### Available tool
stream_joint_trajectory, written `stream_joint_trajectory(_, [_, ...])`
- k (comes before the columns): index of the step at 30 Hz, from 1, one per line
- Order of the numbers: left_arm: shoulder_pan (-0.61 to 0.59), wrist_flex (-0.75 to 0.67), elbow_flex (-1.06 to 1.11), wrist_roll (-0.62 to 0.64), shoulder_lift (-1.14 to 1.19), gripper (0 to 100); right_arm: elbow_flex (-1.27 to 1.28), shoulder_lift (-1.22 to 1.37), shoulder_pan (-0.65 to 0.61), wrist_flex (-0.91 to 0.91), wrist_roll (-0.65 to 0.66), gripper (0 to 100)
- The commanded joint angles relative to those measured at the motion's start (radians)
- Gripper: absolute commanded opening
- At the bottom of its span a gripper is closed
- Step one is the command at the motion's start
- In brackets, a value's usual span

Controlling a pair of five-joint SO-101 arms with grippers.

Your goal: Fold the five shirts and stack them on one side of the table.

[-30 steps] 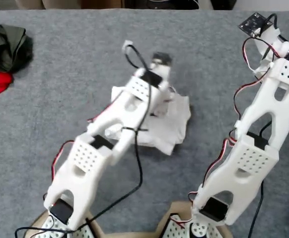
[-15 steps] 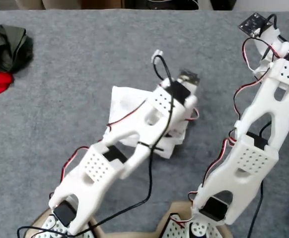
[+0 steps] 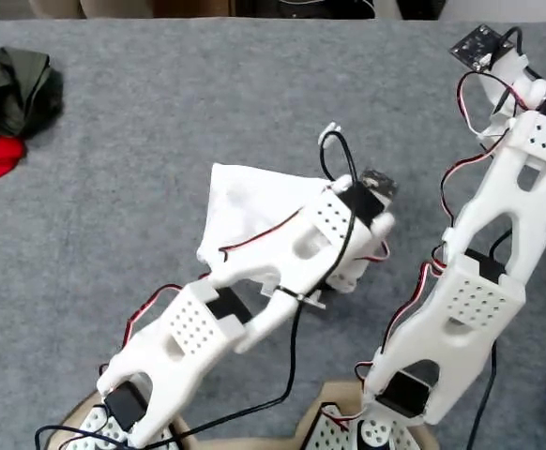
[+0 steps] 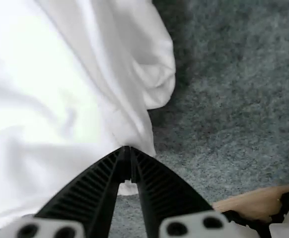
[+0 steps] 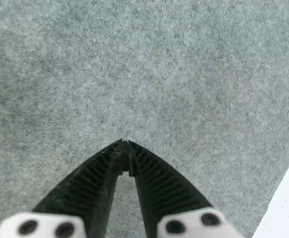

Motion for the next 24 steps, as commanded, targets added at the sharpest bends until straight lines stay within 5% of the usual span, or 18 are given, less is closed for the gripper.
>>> stream_joint_trajectory(1, [-0.098, 0.012, -0.023, 0.002, -0.160, 2, -0.056, -0.008, -0.019, -0.002, 0.008, 0.5])
stream_joint_trajectory(6, [-0.308, 0.012, -0.086, 0.002, -0.318, 2, -0.111, -0.012, -0.079, 0.061, -0.072, 0.5])
stream_joint_trajectory(14, [-0.582, 0.011, -0.091, -0.002, -0.272, 2, -0.160, -0.005, -0.367, 0.270, -0.305, 3.4])
stream_joint_trajectory(19, [-0.637, 0.012, 0.012, -0.086, -0.255, 2, -0.045, -0.007, -0.472, 0.273, -0.416, 19.1])
stream_joint_trajectory(24, [-0.634, 0.012, 0.298, -0.121, -0.383, 2, 0.114, -0.004, -0.547, 0.255, -0.586, 20.2])
